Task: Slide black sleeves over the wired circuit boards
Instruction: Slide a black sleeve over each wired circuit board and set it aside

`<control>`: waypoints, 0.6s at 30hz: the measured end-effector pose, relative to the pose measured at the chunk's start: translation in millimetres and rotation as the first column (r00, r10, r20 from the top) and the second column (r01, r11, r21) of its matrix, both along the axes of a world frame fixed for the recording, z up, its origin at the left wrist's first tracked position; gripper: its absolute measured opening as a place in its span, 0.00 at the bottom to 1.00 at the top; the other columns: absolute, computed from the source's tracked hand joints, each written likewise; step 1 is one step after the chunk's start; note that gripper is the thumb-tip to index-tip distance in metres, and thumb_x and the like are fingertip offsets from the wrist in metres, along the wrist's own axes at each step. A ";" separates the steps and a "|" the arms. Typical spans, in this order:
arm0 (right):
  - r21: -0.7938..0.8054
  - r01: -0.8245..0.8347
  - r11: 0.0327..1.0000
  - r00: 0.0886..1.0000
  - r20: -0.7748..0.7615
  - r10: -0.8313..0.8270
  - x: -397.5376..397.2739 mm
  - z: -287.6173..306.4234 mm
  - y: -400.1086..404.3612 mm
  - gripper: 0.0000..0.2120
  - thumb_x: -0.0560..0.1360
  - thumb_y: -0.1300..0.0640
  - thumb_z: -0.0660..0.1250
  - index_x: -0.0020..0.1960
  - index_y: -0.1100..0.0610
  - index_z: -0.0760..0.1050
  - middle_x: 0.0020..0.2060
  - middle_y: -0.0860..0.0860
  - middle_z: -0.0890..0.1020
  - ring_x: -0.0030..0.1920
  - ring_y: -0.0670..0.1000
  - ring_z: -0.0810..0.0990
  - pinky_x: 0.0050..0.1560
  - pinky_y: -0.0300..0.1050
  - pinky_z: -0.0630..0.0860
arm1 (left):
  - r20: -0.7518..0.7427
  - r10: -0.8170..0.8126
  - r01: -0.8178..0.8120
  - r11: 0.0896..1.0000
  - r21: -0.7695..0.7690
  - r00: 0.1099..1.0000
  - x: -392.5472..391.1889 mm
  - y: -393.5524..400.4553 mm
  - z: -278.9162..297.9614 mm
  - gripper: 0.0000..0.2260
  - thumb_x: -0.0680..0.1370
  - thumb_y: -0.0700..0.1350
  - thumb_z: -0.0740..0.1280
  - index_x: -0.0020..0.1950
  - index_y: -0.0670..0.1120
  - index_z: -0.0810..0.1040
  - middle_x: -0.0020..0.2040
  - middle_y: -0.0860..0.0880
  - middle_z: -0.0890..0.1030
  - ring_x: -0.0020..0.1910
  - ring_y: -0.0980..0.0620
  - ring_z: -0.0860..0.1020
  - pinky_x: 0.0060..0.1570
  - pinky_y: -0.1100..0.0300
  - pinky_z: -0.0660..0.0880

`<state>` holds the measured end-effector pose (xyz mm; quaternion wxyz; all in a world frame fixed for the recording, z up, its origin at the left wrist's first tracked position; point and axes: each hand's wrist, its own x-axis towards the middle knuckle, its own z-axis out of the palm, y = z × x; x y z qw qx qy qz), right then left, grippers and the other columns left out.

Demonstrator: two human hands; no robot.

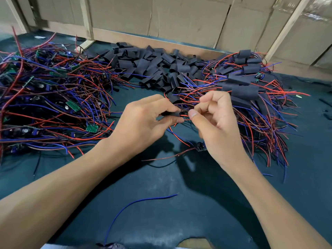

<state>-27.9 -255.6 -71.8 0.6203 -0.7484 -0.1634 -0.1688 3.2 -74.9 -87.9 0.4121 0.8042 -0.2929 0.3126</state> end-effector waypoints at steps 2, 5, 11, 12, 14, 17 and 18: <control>-0.016 -0.002 1.000 1.000 0.007 0.002 0.7 0.2 -1.5 0.13 0.76 0.62 0.68 0.53 0.51 0.67 0.38 0.51 0.77 0.34 0.45 0.73 0.38 0.36 0.69 | 0.023 0.013 -0.014 1.000 0.022 1.000 -0.2 1.6 0.9 0.08 0.74 0.44 0.78 0.48 0.41 0.85 0.44 0.51 0.83 0.41 0.52 0.80 0.43 0.52 0.78; -0.043 0.030 0.999 0.998 0.064 -0.027 0.4 0.4 -2.1 0.14 0.75 0.60 0.72 0.49 0.48 0.68 0.37 0.49 0.78 0.33 0.49 0.74 0.37 0.40 0.70 | 0.058 0.042 -0.045 0.997 0.060 0.997 -1.0 2.7 3.4 0.08 0.76 0.45 0.76 0.49 0.41 0.83 0.44 0.51 0.81 0.41 0.52 0.78 0.43 0.54 0.77; -0.108 0.147 0.983 0.980 0.148 -0.130 -0.5 -1.8 2.3 0.17 0.73 0.54 0.77 0.43 0.40 0.69 0.36 0.50 0.83 0.29 0.60 0.73 0.31 0.54 0.69 | 0.035 0.029 -0.034 0.990 0.140 0.999 -1.1 6.8 6.0 0.09 0.78 0.45 0.72 0.55 0.41 0.82 0.46 0.49 0.80 0.43 0.51 0.77 0.45 0.56 0.76; -0.115 0.168 0.979 0.974 0.174 -0.146 -1.0 -2.1 3.5 0.17 0.73 0.54 0.77 0.43 0.40 0.69 0.36 0.49 0.83 0.28 0.60 0.73 0.30 0.55 0.69 | 0.036 0.032 -0.037 0.988 0.149 0.999 -0.8 7.0 6.2 0.10 0.78 0.44 0.73 0.57 0.41 0.82 0.46 0.48 0.80 0.44 0.50 0.77 0.46 0.54 0.76; -0.130 0.219 0.967 0.957 0.223 -0.186 -1.7 -2.7 4.9 0.18 0.73 0.53 0.76 0.43 0.39 0.68 0.36 0.50 0.82 0.28 0.60 0.75 0.31 0.56 0.70 | 0.041 0.039 -0.045 0.986 0.158 0.998 -0.4 6.0 6.2 0.11 0.79 0.43 0.73 0.60 0.41 0.82 0.48 0.48 0.79 0.45 0.48 0.78 0.48 0.53 0.76; -0.135 0.312 0.940 0.930 0.244 -0.274 -1.9 -2.2 5.4 0.17 0.75 0.53 0.76 0.42 0.40 0.67 0.33 0.55 0.80 0.29 0.61 0.75 0.32 0.57 0.72 | 0.053 0.048 -0.056 0.985 0.161 0.997 -0.5 4.1 6.8 0.12 0.79 0.41 0.72 0.63 0.41 0.81 0.51 0.47 0.81 0.47 0.49 0.79 0.51 0.55 0.76; -0.128 0.335 0.934 0.925 0.236 -0.299 -2.1 -2.1 4.9 0.17 0.75 0.53 0.75 0.42 0.40 0.67 0.33 0.56 0.79 0.28 0.60 0.73 0.32 0.57 0.71 | 0.063 0.050 -0.060 0.985 0.164 0.997 -0.5 4.0 6.6 0.12 0.80 0.41 0.71 0.63 0.41 0.81 0.52 0.47 0.81 0.49 0.49 0.80 0.52 0.55 0.76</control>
